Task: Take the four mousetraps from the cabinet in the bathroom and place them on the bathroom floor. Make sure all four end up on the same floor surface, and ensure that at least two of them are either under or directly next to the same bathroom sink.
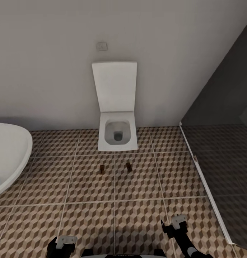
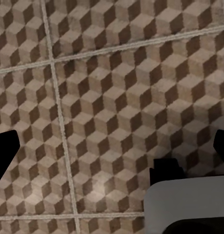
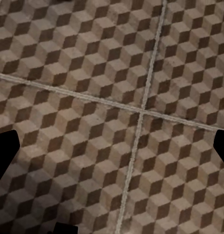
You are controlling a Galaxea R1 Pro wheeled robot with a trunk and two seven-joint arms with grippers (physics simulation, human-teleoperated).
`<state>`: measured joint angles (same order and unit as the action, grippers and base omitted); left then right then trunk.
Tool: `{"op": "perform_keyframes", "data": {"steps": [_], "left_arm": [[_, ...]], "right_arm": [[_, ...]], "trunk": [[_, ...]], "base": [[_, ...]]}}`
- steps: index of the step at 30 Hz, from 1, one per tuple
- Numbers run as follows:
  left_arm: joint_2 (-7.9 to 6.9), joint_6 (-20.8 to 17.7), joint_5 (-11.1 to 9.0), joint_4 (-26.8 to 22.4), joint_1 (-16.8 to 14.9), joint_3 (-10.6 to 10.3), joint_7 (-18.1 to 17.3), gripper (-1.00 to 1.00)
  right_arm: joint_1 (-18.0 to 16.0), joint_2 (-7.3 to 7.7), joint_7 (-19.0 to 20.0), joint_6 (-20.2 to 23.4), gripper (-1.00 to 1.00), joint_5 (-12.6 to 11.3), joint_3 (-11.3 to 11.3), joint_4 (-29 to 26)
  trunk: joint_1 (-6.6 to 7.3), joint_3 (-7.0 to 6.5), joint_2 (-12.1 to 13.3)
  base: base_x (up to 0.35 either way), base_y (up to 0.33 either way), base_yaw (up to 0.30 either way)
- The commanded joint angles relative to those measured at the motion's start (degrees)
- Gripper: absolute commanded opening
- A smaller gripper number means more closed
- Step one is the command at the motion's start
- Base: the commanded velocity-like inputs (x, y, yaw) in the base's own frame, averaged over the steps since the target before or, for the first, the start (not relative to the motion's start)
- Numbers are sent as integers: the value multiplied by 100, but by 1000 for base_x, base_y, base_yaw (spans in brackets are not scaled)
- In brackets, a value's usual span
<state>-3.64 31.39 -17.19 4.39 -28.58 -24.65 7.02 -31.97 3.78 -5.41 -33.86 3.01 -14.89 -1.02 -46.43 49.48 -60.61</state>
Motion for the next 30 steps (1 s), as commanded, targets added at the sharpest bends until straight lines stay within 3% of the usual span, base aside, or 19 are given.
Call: {"op": "perform_keyframes", "data": {"steps": [1, 30], "left_arm": [[4, 27, -21, 18, -1, -49, 19, 100], [12, 17, -21, 18, 12, -56, 19, 100]], "right_arm": [[-2, 0, -57, -6, 100, 33, -41, 3], [-2, 0, -57, -6, 100, 33, -41, 5]], "trunk": [[22, -25, 39], [659, -814, 1202]], "base": [[0, 0, 0], [0, 0, 0]]}}
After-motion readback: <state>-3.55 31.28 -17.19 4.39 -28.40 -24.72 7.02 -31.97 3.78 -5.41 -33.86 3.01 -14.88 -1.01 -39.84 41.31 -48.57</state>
